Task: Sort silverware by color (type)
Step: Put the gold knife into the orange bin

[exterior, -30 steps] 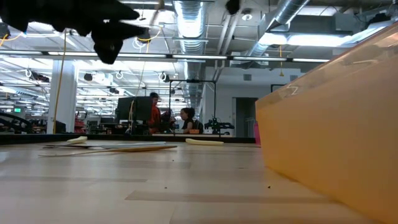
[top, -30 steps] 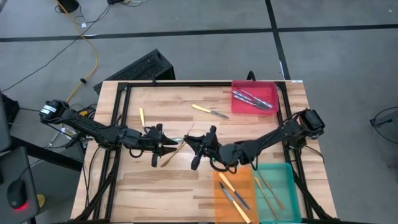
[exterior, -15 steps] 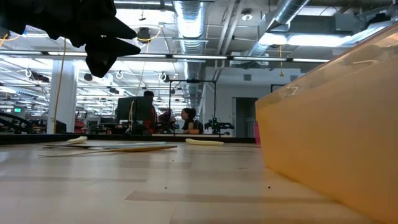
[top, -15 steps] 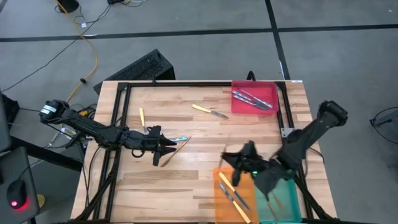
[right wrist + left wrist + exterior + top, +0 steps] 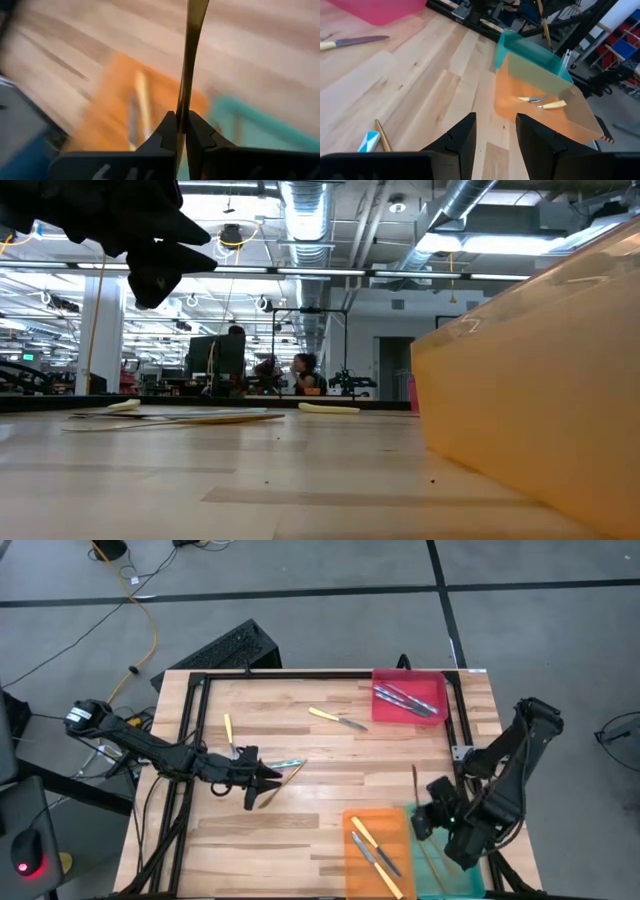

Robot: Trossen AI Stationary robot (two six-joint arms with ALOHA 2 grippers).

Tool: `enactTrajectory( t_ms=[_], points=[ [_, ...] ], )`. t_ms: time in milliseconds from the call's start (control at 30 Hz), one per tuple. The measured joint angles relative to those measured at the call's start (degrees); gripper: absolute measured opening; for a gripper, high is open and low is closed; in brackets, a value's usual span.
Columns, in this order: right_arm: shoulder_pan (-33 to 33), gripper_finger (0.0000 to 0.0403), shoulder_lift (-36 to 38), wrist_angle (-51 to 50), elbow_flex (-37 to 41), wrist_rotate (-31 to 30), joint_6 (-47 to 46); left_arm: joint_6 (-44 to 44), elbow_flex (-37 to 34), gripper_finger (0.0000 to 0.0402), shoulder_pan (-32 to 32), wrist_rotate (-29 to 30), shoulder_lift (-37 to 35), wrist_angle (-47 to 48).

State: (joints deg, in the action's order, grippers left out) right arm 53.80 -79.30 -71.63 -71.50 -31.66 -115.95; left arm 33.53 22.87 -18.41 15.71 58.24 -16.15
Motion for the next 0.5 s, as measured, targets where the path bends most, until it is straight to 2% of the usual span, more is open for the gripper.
enactTrajectory(
  t_ms=[267,500],
  points=[
    [2.61,0.0021,-4.61,-3.37,0.0,18.2,-7.21,0.88,0.02,0.0122,-2.03,0.92,0.0,0.55],
    [3.83,0.0021,-10.79,-2.32,0.0,28.41,-7.66,1.8,0.03,0.0122,-3.07,4.36,0.0,0.64]
  ],
)
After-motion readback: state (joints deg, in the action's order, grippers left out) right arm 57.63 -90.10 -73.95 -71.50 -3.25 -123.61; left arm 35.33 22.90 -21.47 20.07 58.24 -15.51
